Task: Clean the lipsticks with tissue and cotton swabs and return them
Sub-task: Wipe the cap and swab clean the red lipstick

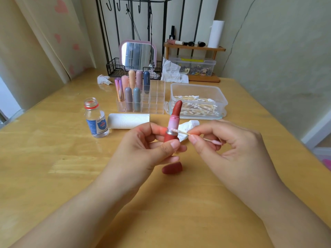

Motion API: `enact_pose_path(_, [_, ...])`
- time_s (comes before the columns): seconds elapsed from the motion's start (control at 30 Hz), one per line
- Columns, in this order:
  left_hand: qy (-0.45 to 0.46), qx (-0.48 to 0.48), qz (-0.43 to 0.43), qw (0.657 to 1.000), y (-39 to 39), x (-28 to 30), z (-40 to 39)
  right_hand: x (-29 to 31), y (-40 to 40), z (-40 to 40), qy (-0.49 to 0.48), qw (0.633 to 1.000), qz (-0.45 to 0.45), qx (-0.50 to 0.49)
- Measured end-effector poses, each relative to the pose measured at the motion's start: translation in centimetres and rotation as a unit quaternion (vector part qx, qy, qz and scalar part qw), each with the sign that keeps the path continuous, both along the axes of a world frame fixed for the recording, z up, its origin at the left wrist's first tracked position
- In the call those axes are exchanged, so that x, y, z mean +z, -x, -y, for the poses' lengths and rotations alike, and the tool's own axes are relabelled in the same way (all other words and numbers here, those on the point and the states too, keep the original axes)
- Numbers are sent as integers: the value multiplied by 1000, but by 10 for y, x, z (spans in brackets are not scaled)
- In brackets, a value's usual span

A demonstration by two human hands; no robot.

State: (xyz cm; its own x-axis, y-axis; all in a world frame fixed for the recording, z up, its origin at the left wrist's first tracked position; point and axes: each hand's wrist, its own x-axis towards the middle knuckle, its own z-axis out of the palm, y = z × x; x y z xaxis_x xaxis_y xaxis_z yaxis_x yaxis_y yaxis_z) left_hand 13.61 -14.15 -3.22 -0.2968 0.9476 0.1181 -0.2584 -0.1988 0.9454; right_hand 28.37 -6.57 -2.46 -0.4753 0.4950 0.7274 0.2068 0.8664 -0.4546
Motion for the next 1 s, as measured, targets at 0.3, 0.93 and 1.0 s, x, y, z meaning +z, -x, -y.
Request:
enact_pose_path(0.3, [4,-4,2,1000,-3,1,1,1,-2,-1,-7,1000,-3,-2])
enact_pose_path(0.93, [10,1,-8,1000,-5,2,2,4,-4,-2,-24,1000,-12,-10])
enact_pose_path(1.0, [9,0,-7,1000,-5,2,3,2,-2,0,-31,999,6,6])
